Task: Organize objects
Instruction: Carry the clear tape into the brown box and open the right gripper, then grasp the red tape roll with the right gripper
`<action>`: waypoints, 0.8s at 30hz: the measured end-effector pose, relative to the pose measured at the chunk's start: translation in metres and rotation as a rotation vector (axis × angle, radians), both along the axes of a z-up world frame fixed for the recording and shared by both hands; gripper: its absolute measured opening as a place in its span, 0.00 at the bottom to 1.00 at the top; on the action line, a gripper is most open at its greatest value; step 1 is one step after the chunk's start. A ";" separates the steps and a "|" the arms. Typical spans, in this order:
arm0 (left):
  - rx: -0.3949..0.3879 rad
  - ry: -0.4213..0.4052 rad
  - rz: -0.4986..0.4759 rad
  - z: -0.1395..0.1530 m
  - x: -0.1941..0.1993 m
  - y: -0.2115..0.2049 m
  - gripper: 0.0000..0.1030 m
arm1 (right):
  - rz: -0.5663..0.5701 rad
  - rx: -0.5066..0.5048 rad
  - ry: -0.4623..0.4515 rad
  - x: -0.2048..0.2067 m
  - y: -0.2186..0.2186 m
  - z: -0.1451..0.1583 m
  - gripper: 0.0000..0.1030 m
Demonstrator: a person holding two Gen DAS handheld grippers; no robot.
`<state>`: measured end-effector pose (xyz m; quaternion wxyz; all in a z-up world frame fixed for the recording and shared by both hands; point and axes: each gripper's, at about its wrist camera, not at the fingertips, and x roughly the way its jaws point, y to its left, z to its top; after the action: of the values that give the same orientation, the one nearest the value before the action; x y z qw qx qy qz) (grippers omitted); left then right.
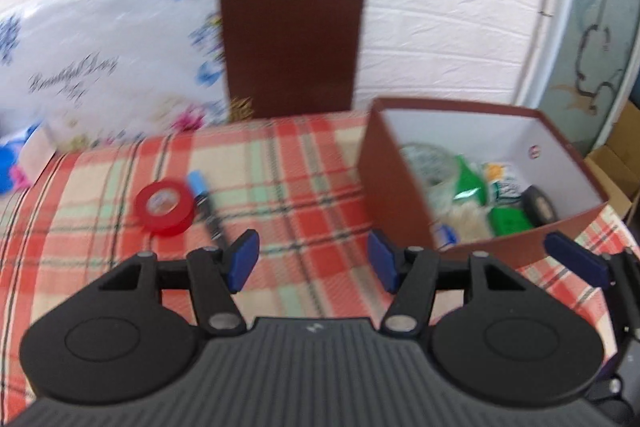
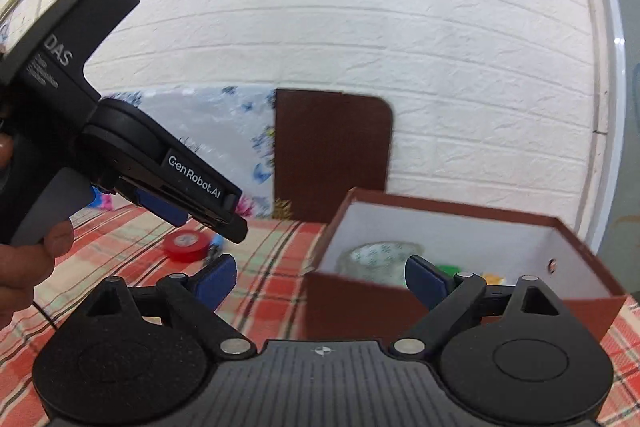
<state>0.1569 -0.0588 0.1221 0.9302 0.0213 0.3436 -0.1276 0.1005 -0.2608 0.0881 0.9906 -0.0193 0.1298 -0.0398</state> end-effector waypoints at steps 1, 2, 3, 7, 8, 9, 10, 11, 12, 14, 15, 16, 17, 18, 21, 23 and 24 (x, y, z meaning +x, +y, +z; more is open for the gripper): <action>0.009 0.015 0.025 -0.006 0.000 0.010 0.60 | 0.016 0.001 0.017 0.000 0.006 -0.003 0.88; 0.015 0.029 0.050 -0.011 0.001 0.021 0.60 | 0.031 0.001 0.032 0.003 0.012 -0.004 0.87; 0.018 0.038 0.072 -0.016 0.001 0.031 0.60 | 0.051 0.002 0.046 0.005 0.017 -0.004 0.86; 0.043 0.048 0.149 -0.031 0.004 0.069 0.61 | 0.108 -0.018 0.073 0.018 0.043 -0.009 0.85; 0.048 0.051 0.165 -0.034 0.005 0.079 0.61 | 0.117 -0.025 0.078 0.022 0.049 -0.010 0.85; 0.053 0.054 0.183 -0.038 0.006 0.088 0.61 | 0.125 -0.028 0.085 0.023 0.054 -0.010 0.85; 0.058 0.058 0.199 -0.043 0.008 0.096 0.61 | 0.134 -0.025 0.097 0.023 0.059 -0.008 0.85; 0.063 0.063 0.215 -0.047 0.009 0.105 0.61 | 0.141 -0.018 0.111 0.028 0.063 -0.010 0.85; 0.069 0.067 0.229 -0.051 0.012 0.112 0.61 | 0.148 -0.011 0.127 0.029 0.068 -0.010 0.84; 0.081 0.069 0.254 -0.060 0.016 0.127 0.61 | 0.158 -0.001 0.156 0.036 0.073 -0.013 0.80; 0.085 0.068 0.264 -0.064 0.018 0.135 0.62 | 0.164 0.002 0.170 0.040 0.077 -0.014 0.77; 0.087 0.065 0.276 -0.069 0.021 0.143 0.62 | 0.170 0.005 0.180 0.042 0.080 -0.016 0.76; 0.092 0.057 0.291 -0.073 0.023 0.151 0.63 | 0.179 0.008 0.190 0.048 0.082 -0.017 0.76; 0.099 0.044 0.309 -0.079 0.026 0.160 0.65 | 0.185 0.011 0.199 0.055 0.085 -0.018 0.73; 0.129 0.020 0.387 -0.101 0.035 0.191 0.68 | 0.221 0.029 0.241 0.085 0.093 -0.023 0.56; 0.079 -0.021 0.424 -0.115 0.034 0.212 0.85 | 0.234 0.041 0.268 0.114 0.099 -0.027 0.54; 0.028 -0.040 0.435 -0.120 0.030 0.222 0.86 | 0.238 0.036 0.270 0.130 0.104 -0.028 0.54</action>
<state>0.1873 0.1627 0.0023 0.9420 -0.0380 0.3233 0.0812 0.2309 -0.1571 0.0597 0.9620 -0.0219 0.2593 0.0829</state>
